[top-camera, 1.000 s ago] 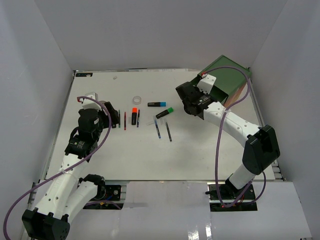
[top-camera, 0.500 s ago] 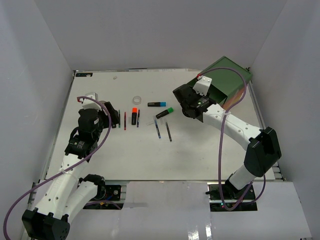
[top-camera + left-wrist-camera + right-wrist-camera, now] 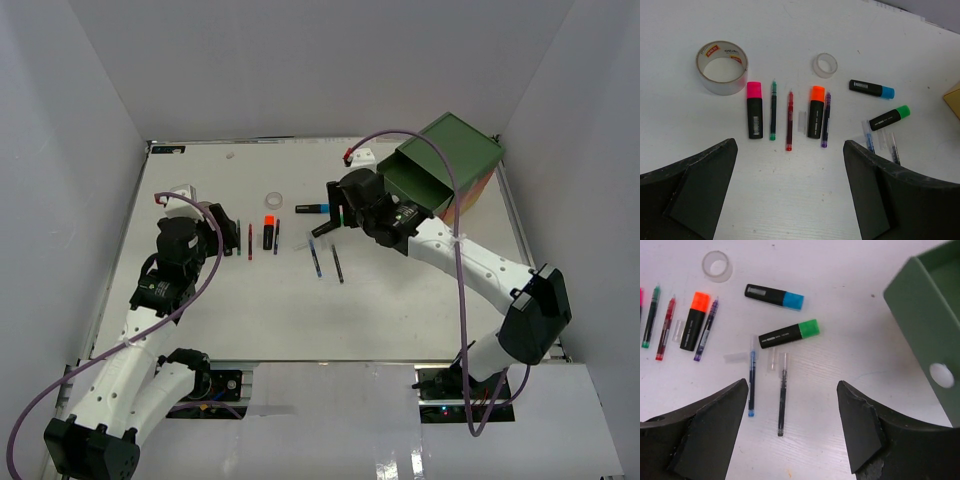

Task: Sort the stationery into containers
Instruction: Open the drawer in the storage box, then pick up the pen from the center of the board.

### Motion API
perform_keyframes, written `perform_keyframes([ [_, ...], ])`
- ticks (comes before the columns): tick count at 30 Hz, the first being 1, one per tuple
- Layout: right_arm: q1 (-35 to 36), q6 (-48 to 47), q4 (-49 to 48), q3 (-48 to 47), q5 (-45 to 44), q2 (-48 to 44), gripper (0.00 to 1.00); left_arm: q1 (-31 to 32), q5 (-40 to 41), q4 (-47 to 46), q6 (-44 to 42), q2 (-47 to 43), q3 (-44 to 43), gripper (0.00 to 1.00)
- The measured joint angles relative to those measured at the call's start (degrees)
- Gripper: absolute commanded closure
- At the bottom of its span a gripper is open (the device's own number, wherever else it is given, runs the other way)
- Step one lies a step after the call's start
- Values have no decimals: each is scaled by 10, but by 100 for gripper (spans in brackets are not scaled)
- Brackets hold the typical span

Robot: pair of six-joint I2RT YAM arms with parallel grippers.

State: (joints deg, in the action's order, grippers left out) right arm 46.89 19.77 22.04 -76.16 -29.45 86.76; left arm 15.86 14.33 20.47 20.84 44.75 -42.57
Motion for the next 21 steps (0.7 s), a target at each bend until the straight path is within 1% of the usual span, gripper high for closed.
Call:
perform_keyframes([
  [4,0,-24,-19,-7,38,26,24,0,0,0,0,4,0,2],
  [10,0,-18,-26,-69,49,143,25,0,0,0,0,8,0,2],
  [12,0,-29,-30,-99,58,188,27,0,0,0,0,8,0,2],
  [16,-3,-93,-52,-133,82,250,27,0,0,0,0,8,0,2],
  [21,-21,-206,-63,-173,162,300,27,0,0,0,0,8,0,2],
])
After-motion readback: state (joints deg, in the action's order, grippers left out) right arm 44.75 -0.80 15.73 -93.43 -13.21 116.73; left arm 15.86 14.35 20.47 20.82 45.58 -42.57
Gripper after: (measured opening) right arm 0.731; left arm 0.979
